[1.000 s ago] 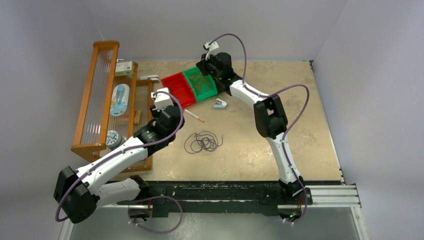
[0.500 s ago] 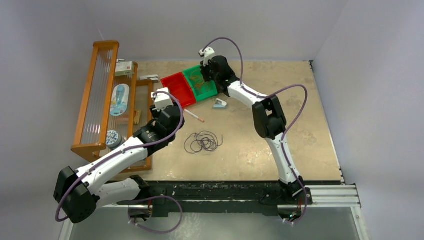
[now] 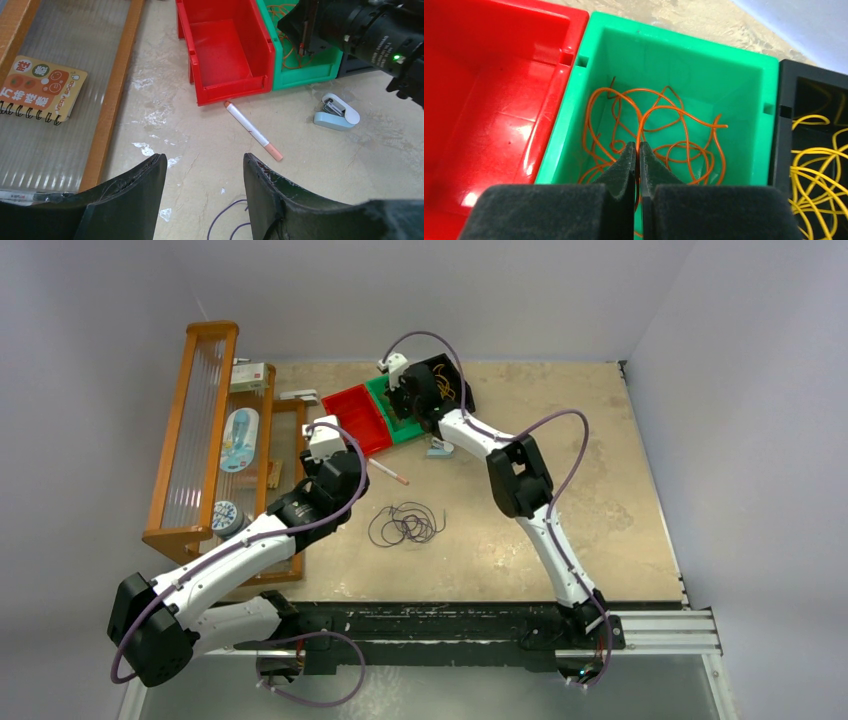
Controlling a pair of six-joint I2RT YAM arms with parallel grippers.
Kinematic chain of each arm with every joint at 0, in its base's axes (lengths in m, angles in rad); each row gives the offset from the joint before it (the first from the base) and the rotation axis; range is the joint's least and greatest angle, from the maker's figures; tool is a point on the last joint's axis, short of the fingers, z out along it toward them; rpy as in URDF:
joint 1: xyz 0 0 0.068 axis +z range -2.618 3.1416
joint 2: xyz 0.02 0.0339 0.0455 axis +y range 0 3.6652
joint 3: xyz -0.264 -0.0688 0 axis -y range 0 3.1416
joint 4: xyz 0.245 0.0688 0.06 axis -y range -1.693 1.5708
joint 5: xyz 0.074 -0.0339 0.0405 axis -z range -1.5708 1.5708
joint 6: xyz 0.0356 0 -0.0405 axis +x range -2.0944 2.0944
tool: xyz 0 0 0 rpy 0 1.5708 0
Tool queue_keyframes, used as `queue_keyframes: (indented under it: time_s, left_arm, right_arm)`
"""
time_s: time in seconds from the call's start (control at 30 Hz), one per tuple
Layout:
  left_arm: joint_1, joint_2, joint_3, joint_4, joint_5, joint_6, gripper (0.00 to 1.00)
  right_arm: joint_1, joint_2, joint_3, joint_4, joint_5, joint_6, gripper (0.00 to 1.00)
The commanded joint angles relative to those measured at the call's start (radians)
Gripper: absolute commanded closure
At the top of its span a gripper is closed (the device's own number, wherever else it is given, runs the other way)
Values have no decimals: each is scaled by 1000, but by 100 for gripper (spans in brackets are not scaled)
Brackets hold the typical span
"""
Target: Untangle the cables
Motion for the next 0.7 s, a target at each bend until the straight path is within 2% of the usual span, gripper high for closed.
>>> queue_keyframes:
  time_s: [0.0, 0.2, 0.27, 0.43, 0.5, 0.6, 0.67]
  left_arm:
    - [4, -1, 4, 21, -6, -4, 43]
    - [5, 2, 4, 19, -4, -2, 42]
    - [4, 4, 6, 19, -7, -2, 42]
    - [4, 2, 6, 17, -12, -4, 37]
    - [5, 1, 8, 18, -12, -4, 36]
    - [4, 1, 8, 20, -11, -1, 35]
    - [4, 2, 8, 19, -11, -1, 35]
  right_arm:
    - [2, 21, 94, -19, -3, -20, 100]
    - [3, 33, 108, -2, 5, -10, 100]
    - [3, 14, 94, 19, 6, -4, 96]
    - [2, -66, 48, 66, -15, 24, 79]
    - [1, -108, 17, 86, -20, 25, 76]
    - [2, -196, -72, 145, 14, 38, 56]
    - [2, -231, -110, 165, 51, 49, 48]
